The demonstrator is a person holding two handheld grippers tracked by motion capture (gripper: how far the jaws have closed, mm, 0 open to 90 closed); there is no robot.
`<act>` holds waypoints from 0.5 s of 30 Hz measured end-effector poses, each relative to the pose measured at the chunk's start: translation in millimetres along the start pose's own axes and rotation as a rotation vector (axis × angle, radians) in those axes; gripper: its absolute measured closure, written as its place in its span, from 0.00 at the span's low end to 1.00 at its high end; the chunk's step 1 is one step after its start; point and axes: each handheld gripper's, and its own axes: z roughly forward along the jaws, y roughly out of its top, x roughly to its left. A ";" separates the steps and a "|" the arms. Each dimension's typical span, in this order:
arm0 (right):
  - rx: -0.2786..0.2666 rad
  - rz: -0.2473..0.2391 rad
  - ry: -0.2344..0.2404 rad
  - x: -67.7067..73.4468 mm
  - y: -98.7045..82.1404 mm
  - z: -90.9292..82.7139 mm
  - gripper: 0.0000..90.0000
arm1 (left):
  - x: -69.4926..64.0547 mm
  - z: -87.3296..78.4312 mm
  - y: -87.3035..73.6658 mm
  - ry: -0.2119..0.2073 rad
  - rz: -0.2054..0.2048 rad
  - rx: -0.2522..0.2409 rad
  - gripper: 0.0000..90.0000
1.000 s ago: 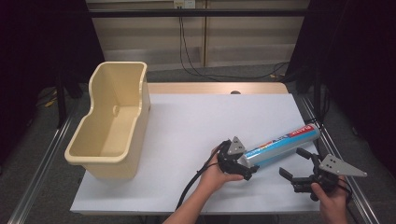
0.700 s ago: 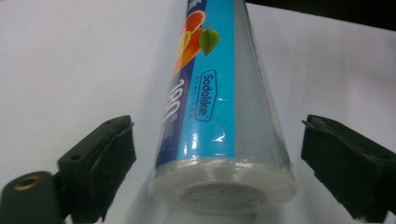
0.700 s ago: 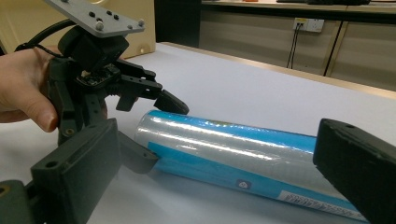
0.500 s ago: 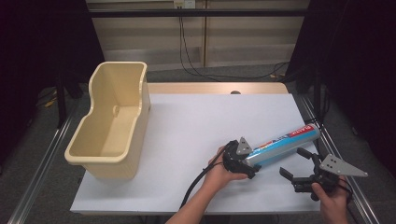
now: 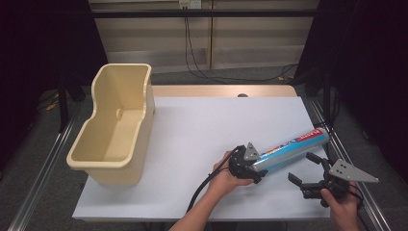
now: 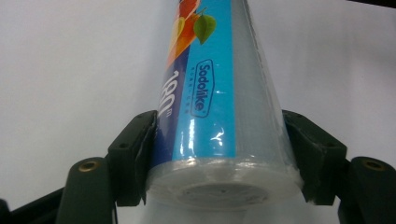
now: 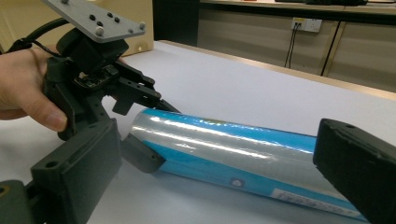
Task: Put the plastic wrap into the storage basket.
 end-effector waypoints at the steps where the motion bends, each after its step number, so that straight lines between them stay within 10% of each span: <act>1: -0.003 0.002 0.001 -0.2 -0.2 -0.2 0.01 | 0.9 -2.7 -1.4 -0.002 -0.002 0.006 0.36; 15: 0.009 -0.003 0.005 1.9 -0.9 1.7 0.01 | 19.1 -61.1 -38.1 -0.007 -0.001 0.034 0.36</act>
